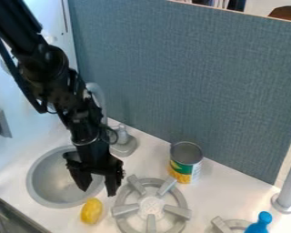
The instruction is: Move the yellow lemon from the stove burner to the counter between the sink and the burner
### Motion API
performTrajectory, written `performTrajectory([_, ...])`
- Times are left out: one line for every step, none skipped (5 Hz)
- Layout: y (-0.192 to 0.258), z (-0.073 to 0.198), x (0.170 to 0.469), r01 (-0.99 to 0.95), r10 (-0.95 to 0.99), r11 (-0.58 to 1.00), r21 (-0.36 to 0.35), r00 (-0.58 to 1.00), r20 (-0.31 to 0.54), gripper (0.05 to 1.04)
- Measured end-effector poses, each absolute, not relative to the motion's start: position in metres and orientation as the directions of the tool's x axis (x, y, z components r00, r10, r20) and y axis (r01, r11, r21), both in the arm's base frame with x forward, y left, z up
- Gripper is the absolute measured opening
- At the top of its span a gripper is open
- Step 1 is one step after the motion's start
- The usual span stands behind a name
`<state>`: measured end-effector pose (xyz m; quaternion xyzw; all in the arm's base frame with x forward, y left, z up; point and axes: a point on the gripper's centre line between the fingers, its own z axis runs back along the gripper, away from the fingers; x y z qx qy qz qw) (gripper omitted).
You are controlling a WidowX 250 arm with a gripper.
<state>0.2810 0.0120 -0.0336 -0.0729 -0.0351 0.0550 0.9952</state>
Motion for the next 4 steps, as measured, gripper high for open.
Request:
performTrajectory([-0.006, -0.029, 0.288, -0.033, 0.044, 0.991, -0.132, 0.996, 0.080, 0.998])
performTrajectory([-0.016, -0.021, 0.305, -0.007, 0.021, 0.993, -0.119, 0.993, 0.114, 0.998])
performTrajectory([-0.029, -0.030, 0.318, 0.015, -0.005, 0.995, -0.095, 0.994, 0.107, 0.998])
performTrajectory([-0.032, -0.035, 0.333, 0.033, -0.025, 0.996, -0.083, 0.996, 0.089, 0.998])
